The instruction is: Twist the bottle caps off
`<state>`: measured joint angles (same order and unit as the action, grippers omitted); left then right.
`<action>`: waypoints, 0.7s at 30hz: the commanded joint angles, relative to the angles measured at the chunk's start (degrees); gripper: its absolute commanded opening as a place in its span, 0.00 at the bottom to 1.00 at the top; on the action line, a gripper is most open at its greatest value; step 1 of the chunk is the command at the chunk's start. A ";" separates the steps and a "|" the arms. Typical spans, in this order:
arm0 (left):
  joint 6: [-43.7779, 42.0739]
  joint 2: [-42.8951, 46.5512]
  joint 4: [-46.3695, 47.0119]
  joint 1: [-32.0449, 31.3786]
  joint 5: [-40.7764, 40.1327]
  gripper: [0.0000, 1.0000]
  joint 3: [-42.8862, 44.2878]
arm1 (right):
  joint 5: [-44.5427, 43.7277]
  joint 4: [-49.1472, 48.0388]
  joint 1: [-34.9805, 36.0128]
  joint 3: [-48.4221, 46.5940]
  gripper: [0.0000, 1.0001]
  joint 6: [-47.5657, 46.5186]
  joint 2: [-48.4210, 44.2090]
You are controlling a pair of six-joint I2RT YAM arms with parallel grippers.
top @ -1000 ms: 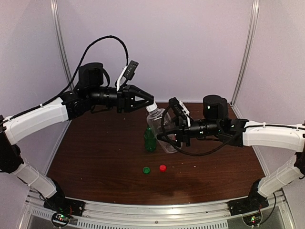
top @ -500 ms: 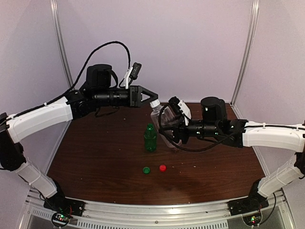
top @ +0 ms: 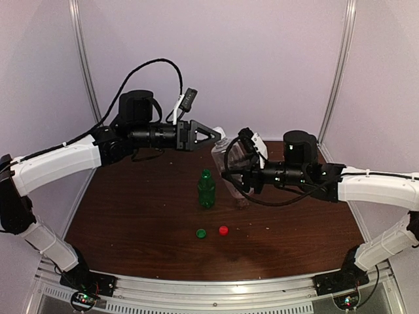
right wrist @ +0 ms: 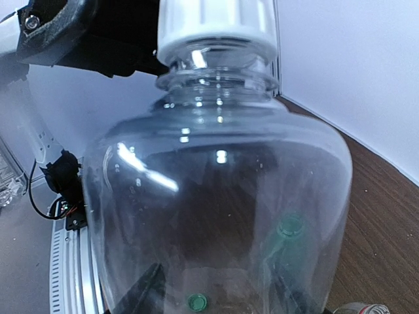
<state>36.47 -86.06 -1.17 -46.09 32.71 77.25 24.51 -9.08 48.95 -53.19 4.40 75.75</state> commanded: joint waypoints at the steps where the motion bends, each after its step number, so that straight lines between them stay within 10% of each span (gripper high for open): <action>1: -4.14 2.97 6.34 1.21 6.39 0.70 -1.76 | 6.75 -3.06 -0.43 0.80 0.52 -0.43 -1.61; 8: -10.65 5.29 11.07 2.38 16.03 0.90 -4.42 | 18.75 -3.59 -0.60 -0.26 0.53 -0.24 -0.43; 21: -15.46 3.66 13.53 2.41 27.53 0.79 -4.85 | 32.25 -7.20 -0.61 -3.45 0.54 4.98 3.38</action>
<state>23.18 -81.95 8.43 -44.07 55.57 72.90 51.75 -12.47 48.71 -54.33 7.14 78.35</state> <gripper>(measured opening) 0.824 0.544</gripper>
